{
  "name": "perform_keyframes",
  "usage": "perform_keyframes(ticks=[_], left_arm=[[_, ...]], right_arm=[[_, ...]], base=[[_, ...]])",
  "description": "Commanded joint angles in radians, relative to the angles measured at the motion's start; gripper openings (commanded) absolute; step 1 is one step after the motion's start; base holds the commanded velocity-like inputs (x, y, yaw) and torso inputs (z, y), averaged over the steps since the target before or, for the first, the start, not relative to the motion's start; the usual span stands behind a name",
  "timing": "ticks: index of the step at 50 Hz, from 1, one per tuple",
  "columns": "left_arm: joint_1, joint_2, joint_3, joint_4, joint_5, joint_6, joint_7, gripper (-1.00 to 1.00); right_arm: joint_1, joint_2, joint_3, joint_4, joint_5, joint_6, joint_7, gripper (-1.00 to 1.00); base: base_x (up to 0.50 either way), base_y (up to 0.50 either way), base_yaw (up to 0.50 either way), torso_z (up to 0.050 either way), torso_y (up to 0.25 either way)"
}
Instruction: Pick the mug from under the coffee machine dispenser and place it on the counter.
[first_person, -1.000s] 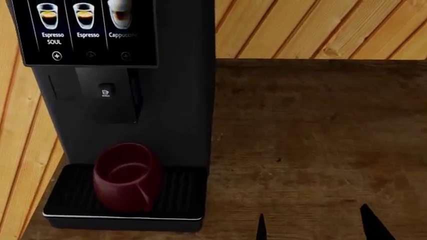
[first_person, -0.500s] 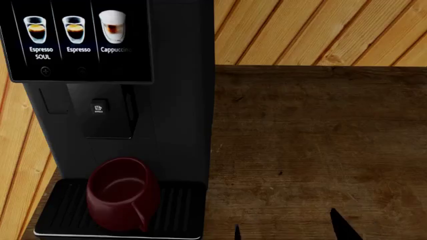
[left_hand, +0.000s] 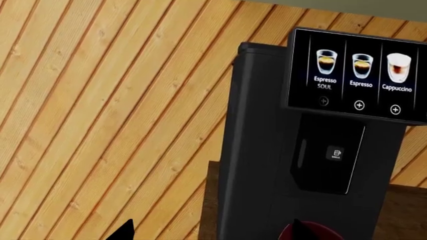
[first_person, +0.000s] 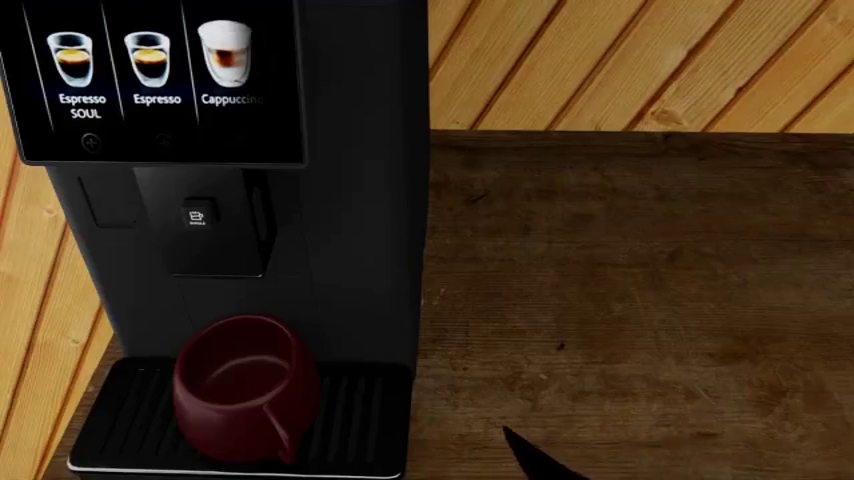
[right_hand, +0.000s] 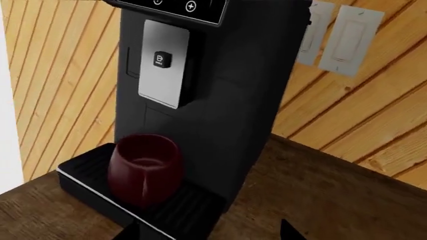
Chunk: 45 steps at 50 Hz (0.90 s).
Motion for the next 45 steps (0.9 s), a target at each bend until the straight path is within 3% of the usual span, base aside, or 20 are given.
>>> perform_keyframes(ticks=[1, 15, 45], left_arm=[[-0.004, 0.009, 0.011, -0.003, 0.009, -0.002, -0.014, 1.0], [-0.013, 0.004, 0.017, -0.001, 0.003, 0.0, -0.009, 1.0], [0.002, 0.018, 0.033, -0.015, 0.024, 0.0, -0.034, 1.0]], right_arm=[[0.045, -0.092, 0.021, 0.033, 0.101, 0.014, -0.04, 1.0], [0.022, -0.187, 0.066, 0.089, 0.153, -0.012, -0.054, 1.0], [-0.021, -0.271, 0.121, 0.255, 0.29, -0.066, -0.157, 1.0]], base=[[0.0, 0.0, 0.0, 0.0, 0.0], [0.0, 0.0, 0.0, 0.0, 0.0], [0.0, 0.0, 0.0, 0.0, 0.0]])
